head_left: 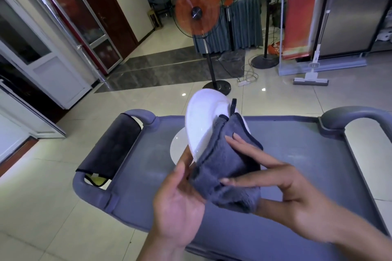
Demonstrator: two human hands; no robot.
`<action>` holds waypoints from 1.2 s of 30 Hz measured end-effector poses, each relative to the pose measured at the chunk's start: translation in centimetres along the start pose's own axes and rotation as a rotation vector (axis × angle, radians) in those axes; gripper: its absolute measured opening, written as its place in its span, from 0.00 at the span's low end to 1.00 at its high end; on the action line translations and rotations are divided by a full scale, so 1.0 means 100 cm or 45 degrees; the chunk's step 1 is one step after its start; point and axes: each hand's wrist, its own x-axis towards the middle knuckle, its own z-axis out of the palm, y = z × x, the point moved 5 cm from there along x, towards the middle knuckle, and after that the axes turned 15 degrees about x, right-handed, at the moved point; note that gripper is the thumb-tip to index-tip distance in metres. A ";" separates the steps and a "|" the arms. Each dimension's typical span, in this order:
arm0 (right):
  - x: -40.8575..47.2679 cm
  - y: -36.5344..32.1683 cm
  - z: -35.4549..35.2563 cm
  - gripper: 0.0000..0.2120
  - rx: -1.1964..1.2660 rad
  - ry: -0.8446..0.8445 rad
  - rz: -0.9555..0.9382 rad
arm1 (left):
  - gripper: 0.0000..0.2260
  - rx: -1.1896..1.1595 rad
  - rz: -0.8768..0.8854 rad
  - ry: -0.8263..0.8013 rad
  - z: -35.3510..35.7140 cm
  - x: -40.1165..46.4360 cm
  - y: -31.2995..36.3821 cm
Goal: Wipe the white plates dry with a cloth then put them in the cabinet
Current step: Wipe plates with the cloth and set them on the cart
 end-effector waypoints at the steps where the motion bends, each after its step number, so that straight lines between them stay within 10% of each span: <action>1: -0.001 -0.002 -0.003 0.20 -0.084 -0.048 -0.019 | 0.35 -0.017 -0.001 0.000 0.001 0.000 0.000; 13: -0.033 0.020 -0.034 0.23 -0.577 -0.272 0.085 | 0.18 0.110 -0.017 0.217 -0.021 0.004 0.006; 16: -0.043 0.038 -0.048 0.11 -0.042 0.144 0.411 | 0.16 0.119 -0.036 0.277 -0.032 0.002 0.008; 19: -0.057 0.057 -0.062 0.26 0.547 0.777 0.628 | 0.17 0.118 -0.033 0.298 -0.040 0.000 0.011; 23: -0.037 0.030 -0.062 0.09 0.389 1.095 0.462 | 0.22 0.062 -0.052 0.264 -0.041 -0.001 0.006; 30: 0.042 -0.013 -0.002 0.21 -0.583 0.581 -0.150 | 0.29 0.114 -0.091 0.107 -0.015 -0.004 -0.004; 36: 0.044 0.008 0.011 0.22 -0.320 0.415 -0.035 | 0.19 0.150 -0.038 0.182 -0.024 -0.017 0.004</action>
